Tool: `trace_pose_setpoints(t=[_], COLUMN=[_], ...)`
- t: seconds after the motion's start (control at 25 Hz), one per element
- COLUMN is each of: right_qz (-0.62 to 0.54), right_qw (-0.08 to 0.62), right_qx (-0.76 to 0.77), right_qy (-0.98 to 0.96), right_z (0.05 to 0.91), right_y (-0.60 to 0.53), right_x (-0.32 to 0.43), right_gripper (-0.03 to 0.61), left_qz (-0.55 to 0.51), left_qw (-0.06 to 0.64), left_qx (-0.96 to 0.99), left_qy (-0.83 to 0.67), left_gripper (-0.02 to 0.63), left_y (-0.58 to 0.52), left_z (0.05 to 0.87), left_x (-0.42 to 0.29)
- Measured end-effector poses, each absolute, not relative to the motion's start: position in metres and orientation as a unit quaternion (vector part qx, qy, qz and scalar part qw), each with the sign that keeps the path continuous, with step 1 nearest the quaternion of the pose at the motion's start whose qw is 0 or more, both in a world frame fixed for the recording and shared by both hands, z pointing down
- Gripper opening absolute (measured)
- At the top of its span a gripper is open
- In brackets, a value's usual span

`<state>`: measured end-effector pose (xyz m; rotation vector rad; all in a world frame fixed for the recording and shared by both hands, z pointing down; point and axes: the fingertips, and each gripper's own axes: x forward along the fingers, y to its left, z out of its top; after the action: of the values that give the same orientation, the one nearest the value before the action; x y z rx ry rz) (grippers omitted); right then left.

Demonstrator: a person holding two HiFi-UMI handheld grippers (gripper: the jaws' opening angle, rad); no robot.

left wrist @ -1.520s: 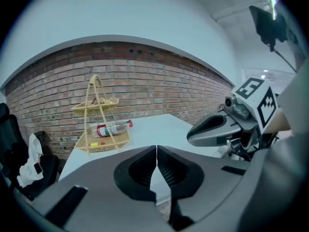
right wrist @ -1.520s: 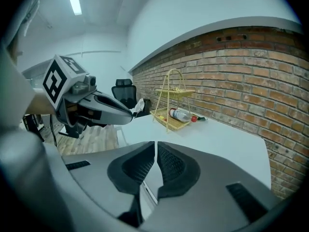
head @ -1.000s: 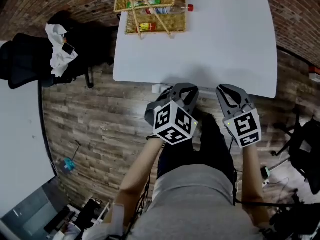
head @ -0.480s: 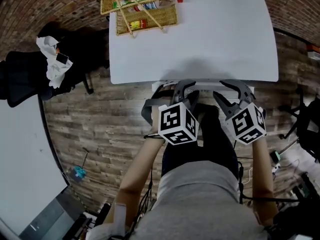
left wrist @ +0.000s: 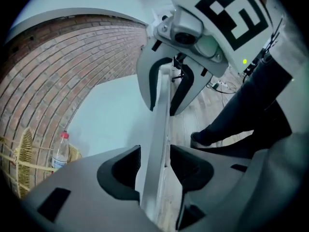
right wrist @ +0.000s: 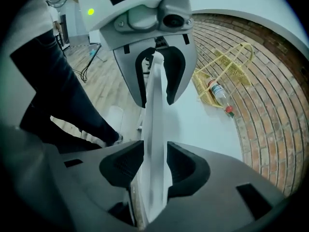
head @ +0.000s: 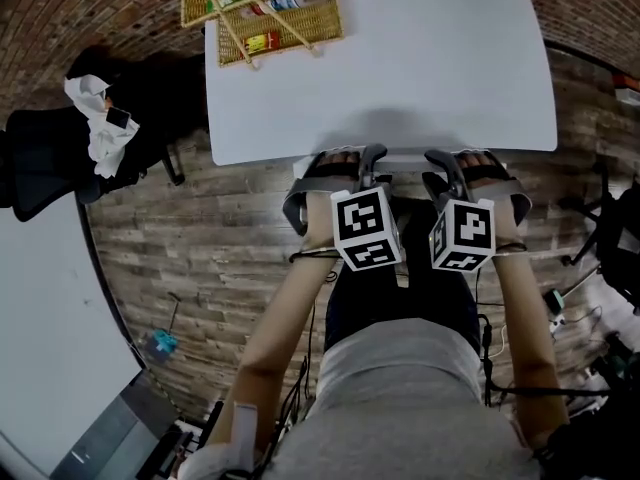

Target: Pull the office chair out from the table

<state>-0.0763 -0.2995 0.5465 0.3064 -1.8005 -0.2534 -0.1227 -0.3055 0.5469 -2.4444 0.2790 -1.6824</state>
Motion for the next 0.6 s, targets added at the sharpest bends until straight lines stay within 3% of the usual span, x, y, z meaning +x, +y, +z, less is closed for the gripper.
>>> trace_pose_setpoints(t=[0.4,0.52,0.6], right_qz=[-0.095,-0.094,-0.098], right_qw=[0.632,0.634,0.636], right_qx=[0.096,0.09,0.089], right_qy=[-0.763,-0.762,-0.76], right_z=[0.577,0.581,0.582], right_y=[-0.301,-0.302,-0.302], right_x=[-0.077,-0.079,-0.079], right_gripper=[0.136,0.112,0.112], left_qz=[-0.584,-0.582,-0.579], left_qw=[0.086,0.093,0.096], left_qx=[-0.805,-0.806,-0.808], left_qy=[0.052,0.053,0.056], left_gripper=[0.181,0.1,0.098], left_y=[-0.303,-0.306,-0.307], left_z=[0.573,0.577,0.578], left_x=[-0.121,-0.122,-0.123])
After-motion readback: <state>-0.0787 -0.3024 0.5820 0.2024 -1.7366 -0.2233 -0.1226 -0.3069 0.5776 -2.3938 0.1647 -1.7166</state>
